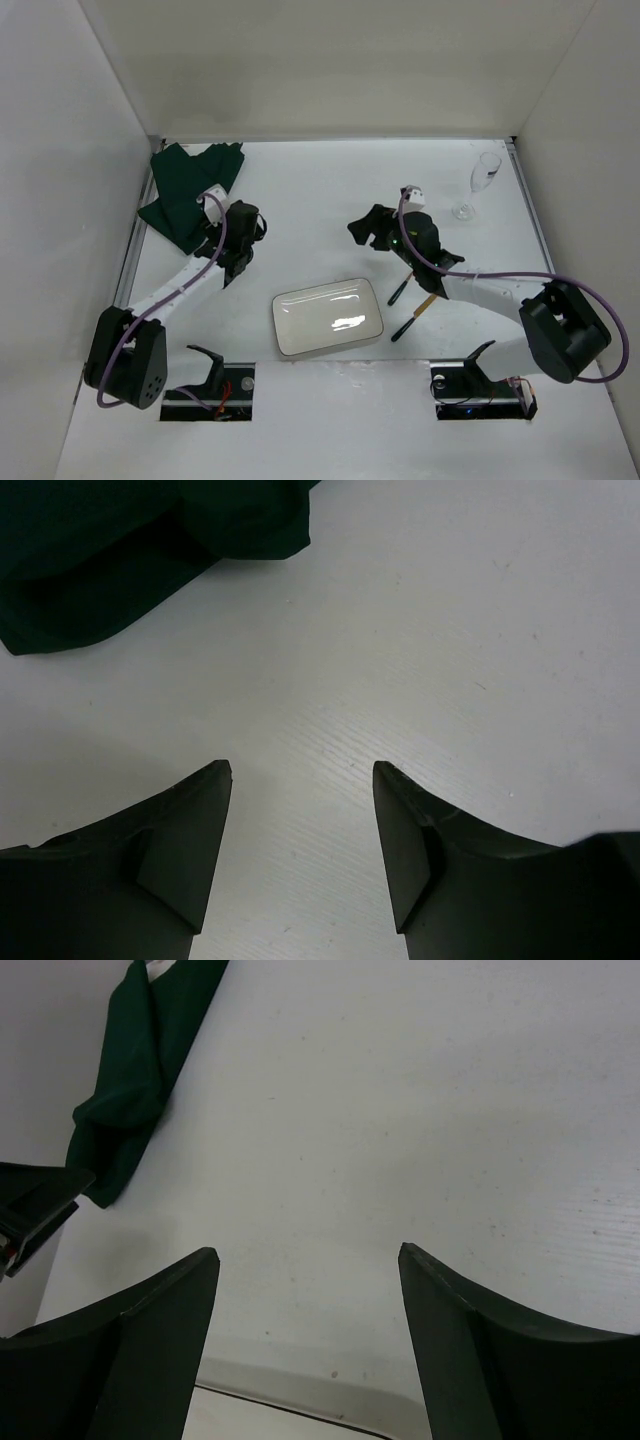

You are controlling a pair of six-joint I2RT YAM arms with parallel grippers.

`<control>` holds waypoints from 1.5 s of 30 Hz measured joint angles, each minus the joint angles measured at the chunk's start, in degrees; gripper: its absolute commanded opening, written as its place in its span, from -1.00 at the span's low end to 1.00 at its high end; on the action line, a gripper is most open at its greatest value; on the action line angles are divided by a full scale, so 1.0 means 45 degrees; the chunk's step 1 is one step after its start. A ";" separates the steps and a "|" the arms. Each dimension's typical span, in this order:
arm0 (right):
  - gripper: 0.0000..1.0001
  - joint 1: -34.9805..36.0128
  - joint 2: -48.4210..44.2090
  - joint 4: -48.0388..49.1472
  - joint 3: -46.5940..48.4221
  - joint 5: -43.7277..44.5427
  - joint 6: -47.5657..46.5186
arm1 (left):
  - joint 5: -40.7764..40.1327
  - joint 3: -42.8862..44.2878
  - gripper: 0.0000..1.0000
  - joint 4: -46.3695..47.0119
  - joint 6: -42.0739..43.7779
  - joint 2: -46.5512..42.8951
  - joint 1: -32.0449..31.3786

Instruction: Set the dinner table for one person

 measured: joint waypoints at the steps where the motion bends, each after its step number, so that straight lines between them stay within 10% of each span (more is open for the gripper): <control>1: 0.57 -0.0029 0.0000 0.0005 0.0000 -0.0044 0.0000 | 0.0044 -0.0010 0.13 0.0102 -0.0010 -0.0015 0.0068; 5: 0.26 -0.0053 0.0010 0.0044 0.0000 -0.0102 -0.0034 | 0.0398 -0.0306 0.12 0.0758 -0.0262 -0.0097 0.0427; 8: -0.60 -0.0121 0.0097 0.0107 0.0000 -0.0413 -0.0107 | 0.0588 -0.0680 0.02 0.1175 -0.0549 -0.0335 0.0874; 11: -0.90 -0.0136 0.0189 0.0165 0.0000 -0.0695 -0.0087 | 0.0622 -0.0918 -0.74 0.1457 -0.1069 -0.0505 0.1452; 15: -0.83 -0.0219 0.0282 0.0155 0.0000 -0.0845 -0.0087 | 0.0971 -0.1035 -0.83 0.1642 -0.1554 -0.0602 0.2535; 22: 0.00 -0.0301 0.0306 0.0180 0.0000 -0.0918 -0.0039 | 0.1962 -0.1035 0.06 0.2346 -0.2618 -0.0403 0.4289; 26: 0.27 -0.0301 0.0306 0.0262 -0.0024 -0.0967 -0.0146 | 0.2788 -0.0923 0.21 0.2939 -0.3361 0.0733 0.5251; 45: 0.38 -0.0107 0.0753 0.0491 -0.0029 -0.1632 -0.0228 | 0.3886 0.1049 0.16 0.5139 -0.4634 0.4532 0.5824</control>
